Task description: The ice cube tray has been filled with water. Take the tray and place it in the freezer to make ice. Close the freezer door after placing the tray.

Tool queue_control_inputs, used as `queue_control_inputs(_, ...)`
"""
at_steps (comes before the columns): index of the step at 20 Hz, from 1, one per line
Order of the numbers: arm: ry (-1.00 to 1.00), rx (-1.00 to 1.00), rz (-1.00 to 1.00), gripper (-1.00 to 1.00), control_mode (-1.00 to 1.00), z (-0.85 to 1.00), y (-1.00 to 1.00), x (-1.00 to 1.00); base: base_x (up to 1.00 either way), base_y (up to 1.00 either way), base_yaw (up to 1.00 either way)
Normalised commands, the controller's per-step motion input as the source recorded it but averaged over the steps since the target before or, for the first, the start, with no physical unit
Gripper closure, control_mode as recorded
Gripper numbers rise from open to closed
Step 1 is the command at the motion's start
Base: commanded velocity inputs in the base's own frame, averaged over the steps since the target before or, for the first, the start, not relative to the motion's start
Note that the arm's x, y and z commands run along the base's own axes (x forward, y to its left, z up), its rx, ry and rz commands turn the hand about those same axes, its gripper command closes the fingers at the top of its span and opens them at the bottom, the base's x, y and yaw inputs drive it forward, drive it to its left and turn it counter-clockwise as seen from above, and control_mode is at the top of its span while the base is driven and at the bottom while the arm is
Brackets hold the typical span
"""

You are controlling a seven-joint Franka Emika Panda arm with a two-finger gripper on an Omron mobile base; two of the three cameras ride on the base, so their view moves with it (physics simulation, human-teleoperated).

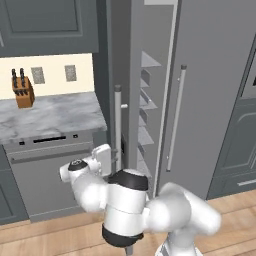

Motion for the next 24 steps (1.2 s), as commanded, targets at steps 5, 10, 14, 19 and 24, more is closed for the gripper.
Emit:
queue_control_inputs(5,0.11,-0.07,-0.17,-1.00,-1.00,-0.07,-0.08,0.62,0.00,0.00,0.00)
queue_control_inputs(10,0.29,0.00,-0.11,-1.00,-1.00,0.01,-0.80,0.42,0.00,0.00,0.00)
queue_control_inputs(14,0.43,0.00,-0.02,-1.00,-1.00,0.01,-0.94,0.73,0.00,0.00,0.00)
queue_control_inputs(19,0.41,0.05,0.00,-1.00,-1.00,0.04,-0.99,0.35,0.00,0.00,0.00)
queue_control_inputs(24,0.30,0.07,0.01,-1.00,-1.00,0.00,-1.00,0.00,0.00,0.00,0.00)
